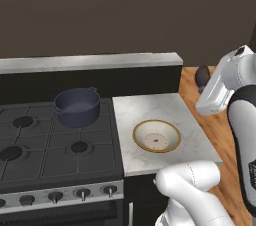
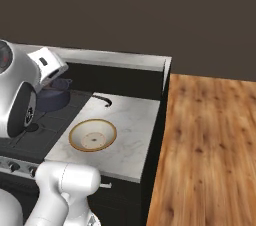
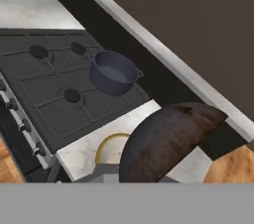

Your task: Open the cabinet and move the ladle to the pot. Then close the cabinet.

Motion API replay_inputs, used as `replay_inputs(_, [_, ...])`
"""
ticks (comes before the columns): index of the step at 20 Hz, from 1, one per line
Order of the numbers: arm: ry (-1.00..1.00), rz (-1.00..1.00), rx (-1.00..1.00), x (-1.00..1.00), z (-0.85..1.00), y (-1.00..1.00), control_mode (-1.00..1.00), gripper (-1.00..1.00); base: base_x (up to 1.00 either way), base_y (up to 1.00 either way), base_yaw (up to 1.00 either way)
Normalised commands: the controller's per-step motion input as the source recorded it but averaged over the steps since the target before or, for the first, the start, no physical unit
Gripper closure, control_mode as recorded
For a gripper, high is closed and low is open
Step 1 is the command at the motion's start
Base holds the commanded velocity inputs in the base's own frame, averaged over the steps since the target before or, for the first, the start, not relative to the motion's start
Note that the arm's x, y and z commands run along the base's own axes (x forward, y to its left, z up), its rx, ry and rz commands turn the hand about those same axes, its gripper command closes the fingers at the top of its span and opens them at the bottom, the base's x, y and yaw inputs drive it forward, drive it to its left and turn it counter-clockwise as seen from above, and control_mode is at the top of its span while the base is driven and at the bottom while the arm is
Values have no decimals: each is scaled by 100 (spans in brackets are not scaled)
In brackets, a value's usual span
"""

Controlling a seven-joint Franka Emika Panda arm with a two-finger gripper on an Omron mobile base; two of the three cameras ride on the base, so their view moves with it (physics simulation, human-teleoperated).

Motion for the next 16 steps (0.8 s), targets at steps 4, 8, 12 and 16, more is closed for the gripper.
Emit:
replay_inputs(4, [4,9,-5,14,-5,56,-100,100,0,0,0])
replay_inputs(8, [5,7,-3,28,-6,51,-100,100,0,0,0])
replay_inputs(12, [7,5,-1,32,-2,46,-100,100,0,0,0])
replay_inputs(16, [7,4,-2,34,-12,45,-100,100,0,0,0])
